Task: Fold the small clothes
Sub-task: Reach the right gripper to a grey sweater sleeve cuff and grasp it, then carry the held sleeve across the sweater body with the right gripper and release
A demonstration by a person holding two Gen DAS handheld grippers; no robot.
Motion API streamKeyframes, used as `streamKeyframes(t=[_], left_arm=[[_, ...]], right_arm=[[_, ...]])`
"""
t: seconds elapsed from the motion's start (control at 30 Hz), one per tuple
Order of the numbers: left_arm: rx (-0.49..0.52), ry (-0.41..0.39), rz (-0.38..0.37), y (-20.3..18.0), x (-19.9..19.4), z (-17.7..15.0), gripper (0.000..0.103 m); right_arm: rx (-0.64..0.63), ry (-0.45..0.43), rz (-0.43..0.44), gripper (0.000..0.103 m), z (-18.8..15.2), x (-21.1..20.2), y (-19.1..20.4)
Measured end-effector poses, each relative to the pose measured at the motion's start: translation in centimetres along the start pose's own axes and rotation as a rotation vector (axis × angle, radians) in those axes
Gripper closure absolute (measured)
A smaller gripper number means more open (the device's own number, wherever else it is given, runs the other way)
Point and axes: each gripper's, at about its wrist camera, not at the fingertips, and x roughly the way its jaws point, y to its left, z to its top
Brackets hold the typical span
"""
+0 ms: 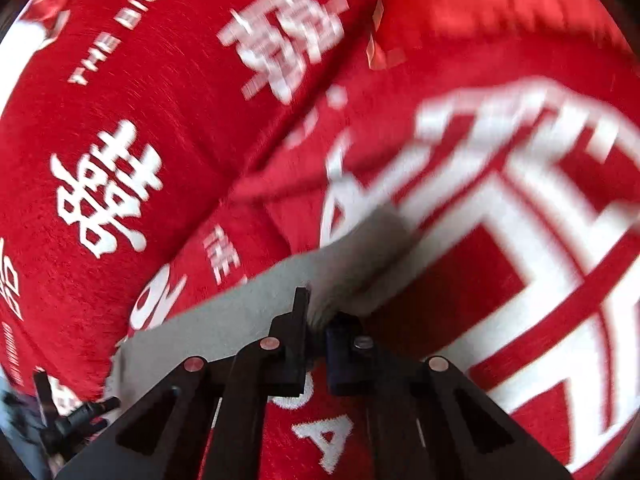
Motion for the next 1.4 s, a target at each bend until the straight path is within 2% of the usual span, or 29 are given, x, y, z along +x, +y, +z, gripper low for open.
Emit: streamKeyframes(t=[0.07, 0.1, 0.13, 0.23, 0.27, 0.3, 0.33, 0.37, 0.43, 0.47, 0.6, 0.7, 0.8, 0.9, 1.0, 1.1, 1.23, 1.4], left_arm=[[-0.027, 0.059, -0.015, 0.3, 1.9, 0.3, 0.000], [-0.046, 0.044, -0.031, 0.3, 2.0, 0.3, 0.000], [-0.034, 0.031, -0.016, -0.2, 1.7, 0.3, 0.000], [0.034, 0.028, -0.050, -2.0, 1.3, 0.3, 0.000], [0.047, 0.018, -0.041, -2.4, 1.3, 0.2, 0.000], [0.058, 0.010, -0.024, -2.9, 1.4, -0.1, 0.000], [0.061, -0.002, -0.016, -3.3, 1.5, -0.4, 0.000], [0.057, -0.017, -0.012, -3.4, 1.3, -0.7, 0.000], [0.049, -0.005, -0.032, -3.3, 1.0, -1.4, 0.000], [0.053, 0.003, -0.048, -3.2, 0.8, -1.8, 0.000], [0.143, -0.007, -0.096, -3.3, -0.7, -4.9, 0.000], [0.149, -0.006, -0.162, -1.8, -2.0, -6.5, 0.000], [0.081, 0.020, -0.209, 1.6, -3.1, -8.2, 0.000], [0.043, 0.000, -0.198, 5.2, -3.6, -9.2, 0.000], [-0.012, -0.012, -0.184, 10.3, -3.6, -10.1, 0.000], [-0.093, -0.027, -0.178, 15.7, -3.9, -11.1, 0.000], [-0.200, -0.038, -0.177, 22.7, -3.4, -12.5, 0.000], [-0.300, -0.083, -0.211, 29.2, -3.3, -15.2, 0.000]], right_arm=[[-0.024, -0.018, -0.023, 0.096, 0.2, -0.5, 0.2], [-0.043, -0.015, -0.048, 0.096, 0.2, -0.4, 0.4], [-0.052, -0.006, -0.058, 0.096, 0.1, -0.3, 0.3], [-0.025, 0.038, -0.042, 0.094, -0.1, 0.6, -0.6], [0.002, 0.051, -0.028, 0.090, -0.1, 0.9, -1.2], [0.023, 0.067, -0.027, 0.079, 0.0, 1.4, -1.7], [0.033, 0.079, -0.036, 0.075, 0.2, 1.9, -2.2], [0.038, 0.079, -0.032, 0.075, 0.2, 2.3, -2.5], [0.016, 0.079, -0.024, 0.092, 0.3, 2.6, -2.5], [0.004, 0.086, -0.031, 0.096, 0.3, 2.6, -2.3], [-0.069, -0.018, -0.001, 0.097, 0.1, -0.4, 0.4], [-0.157, -0.084, 0.018, 0.097, 0.1, -3.4, 4.7], [-0.261, -0.136, 0.053, 0.097, 0.0, -6.3, 10.4], [-0.360, -0.164, 0.101, 0.097, -0.8, -8.6, 17.0], [-0.454, -0.161, 0.148, 0.097, -3.0, -9.7, 24.2], [-0.551, -0.133, 0.187, 0.097, -6.7, -9.6, 31.3], [-0.660, -0.062, 0.212, 0.097, -13.6, -7.3, 39.3], [-0.776, 0.031, 0.187, 0.097, -22.9, -2.7, 45.7]])
